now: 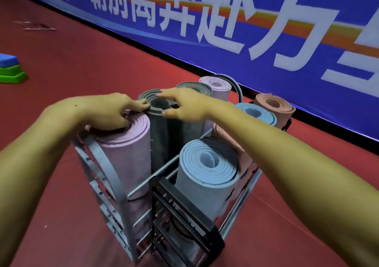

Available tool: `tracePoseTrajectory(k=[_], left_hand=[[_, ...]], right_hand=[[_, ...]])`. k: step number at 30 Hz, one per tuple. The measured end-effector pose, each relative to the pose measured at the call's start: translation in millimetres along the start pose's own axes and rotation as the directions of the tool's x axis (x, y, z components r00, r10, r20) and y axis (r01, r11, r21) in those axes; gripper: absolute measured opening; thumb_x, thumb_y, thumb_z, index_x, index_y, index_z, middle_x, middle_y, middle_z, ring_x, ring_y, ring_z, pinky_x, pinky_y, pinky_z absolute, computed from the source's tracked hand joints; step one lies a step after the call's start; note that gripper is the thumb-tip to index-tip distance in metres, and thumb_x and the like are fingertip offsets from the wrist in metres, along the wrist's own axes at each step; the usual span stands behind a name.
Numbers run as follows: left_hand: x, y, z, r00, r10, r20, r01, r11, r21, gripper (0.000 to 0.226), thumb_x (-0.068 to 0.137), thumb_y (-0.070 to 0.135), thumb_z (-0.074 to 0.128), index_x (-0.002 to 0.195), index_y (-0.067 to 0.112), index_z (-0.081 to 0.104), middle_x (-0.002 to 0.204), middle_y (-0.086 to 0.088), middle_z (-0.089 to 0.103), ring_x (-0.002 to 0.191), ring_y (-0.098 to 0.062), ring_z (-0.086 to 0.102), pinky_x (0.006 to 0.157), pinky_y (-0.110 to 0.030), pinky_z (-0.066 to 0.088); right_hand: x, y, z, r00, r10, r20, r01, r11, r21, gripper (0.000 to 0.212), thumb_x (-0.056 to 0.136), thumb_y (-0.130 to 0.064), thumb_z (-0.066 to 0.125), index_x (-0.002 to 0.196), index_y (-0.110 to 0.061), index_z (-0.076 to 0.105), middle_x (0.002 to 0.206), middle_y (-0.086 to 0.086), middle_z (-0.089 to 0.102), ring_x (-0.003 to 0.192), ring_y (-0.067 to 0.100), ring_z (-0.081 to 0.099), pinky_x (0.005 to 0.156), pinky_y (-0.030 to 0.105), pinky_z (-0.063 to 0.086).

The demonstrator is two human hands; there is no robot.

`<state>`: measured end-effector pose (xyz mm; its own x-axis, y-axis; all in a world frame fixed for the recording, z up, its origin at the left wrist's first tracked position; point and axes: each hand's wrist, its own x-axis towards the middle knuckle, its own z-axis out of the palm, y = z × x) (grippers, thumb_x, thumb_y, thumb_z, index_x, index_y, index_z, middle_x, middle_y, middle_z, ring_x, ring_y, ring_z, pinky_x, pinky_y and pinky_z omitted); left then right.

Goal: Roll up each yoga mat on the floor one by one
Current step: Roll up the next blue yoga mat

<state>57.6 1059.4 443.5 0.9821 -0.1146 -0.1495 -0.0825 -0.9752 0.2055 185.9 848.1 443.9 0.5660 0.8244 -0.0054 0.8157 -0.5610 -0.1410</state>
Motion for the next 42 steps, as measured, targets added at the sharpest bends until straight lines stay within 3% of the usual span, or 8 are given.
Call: tracePoseTrajectory(k=[7,12,17,22,27,30,37,42], left_hand=[[1,-10,17,0.97,0.044,-0.239,-0.017,0.993,0.115,0.089,0.078,0.023,0.081,0.149,0.058,0.038,0.143,0.029,0.051,0.115,-0.008,0.046,0.084,-0.039,0.046],[-5,4,16,0.965,0.107,-0.24,-0.017,0.938,0.347,0.078,0.085,0.043,0.078,0.148,0.064,0.037,0.158,0.036,0.03,0.133,-0.011,0.051,0.079,-0.034,0.05],[8,33,13,0.963,0.049,-0.267,0.076,0.896,0.438,0.062,0.092,0.046,0.063,0.148,0.054,0.036,0.137,0.013,0.064,0.118,-0.026,0.061,0.077,-0.036,0.051],[15,47,17,0.987,0.007,-0.158,0.086,0.817,0.571,0.057,0.094,0.035,0.047,0.148,0.045,0.036,0.144,0.011,0.06,0.123,-0.026,0.06,0.081,-0.038,0.052],[19,58,-18,0.988,-0.142,-0.055,0.153,0.921,0.358,0.059,0.089,0.024,0.055,0.141,0.049,0.056,0.136,0.005,0.065,0.122,-0.028,0.061,0.087,-0.038,0.05],[35,66,-12,0.979,-0.126,-0.159,0.172,0.932,0.319,0.031,0.1,0.05,0.053,0.124,0.04,0.069,0.122,-0.007,0.069,0.107,-0.037,0.065,0.091,-0.044,0.055],[54,63,11,0.975,-0.104,-0.195,0.129,0.984,0.122,0.036,0.1,0.048,0.062,0.136,0.046,0.064,0.118,0.001,0.05,0.119,-0.031,0.059,0.098,-0.039,0.047],[57,48,21,0.994,-0.006,-0.111,0.008,1.0,0.016,0.05,0.104,0.013,0.048,0.147,0.036,0.056,0.138,0.003,0.044,0.132,-0.025,0.051,0.115,-0.03,0.033]], right_hand=[[19,22,35,0.986,-0.159,0.04,0.164,0.952,-0.259,0.038,0.083,-0.034,0.077,0.116,-0.027,0.059,0.105,-0.006,0.062,0.121,0.028,0.041,0.086,0.061,0.053],[7,24,35,0.979,-0.204,0.028,0.205,0.964,-0.171,0.053,0.089,-0.024,0.076,0.14,-0.028,0.06,0.116,-0.005,0.065,0.123,0.025,0.039,0.098,0.055,0.049],[-3,31,38,0.992,-0.116,0.052,0.118,0.991,-0.055,0.077,0.1,-0.02,0.065,0.166,-0.017,0.025,0.16,0.009,0.044,0.152,0.031,0.026,0.126,0.043,0.019],[-18,32,39,0.988,-0.099,-0.118,0.111,0.988,0.103,0.057,0.096,-0.014,0.067,0.151,-0.01,0.054,0.152,0.008,0.056,0.142,0.023,0.047,0.121,0.033,0.03],[-15,68,24,0.912,0.246,-0.328,-0.131,0.933,0.335,0.031,0.099,-0.024,0.064,0.126,-0.011,0.073,0.119,0.003,0.076,0.111,0.016,0.07,0.105,0.039,0.052],[3,102,11,0.835,0.393,-0.384,-0.34,0.919,0.201,0.039,0.098,-0.039,0.063,0.113,-0.004,0.071,0.113,0.015,0.074,0.107,0.033,0.067,0.095,0.049,0.053],[51,144,0,0.797,0.578,-0.176,-0.51,0.8,0.316,0.081,0.089,-0.068,0.068,0.134,-0.002,0.06,0.13,0.017,0.065,0.127,0.04,0.059,0.107,0.049,0.047],[65,146,-6,0.812,0.575,-0.097,-0.563,0.817,0.127,0.088,0.091,-0.071,0.062,0.151,-0.008,0.049,0.158,0.014,0.048,0.148,0.04,0.038,0.125,0.056,0.017]])
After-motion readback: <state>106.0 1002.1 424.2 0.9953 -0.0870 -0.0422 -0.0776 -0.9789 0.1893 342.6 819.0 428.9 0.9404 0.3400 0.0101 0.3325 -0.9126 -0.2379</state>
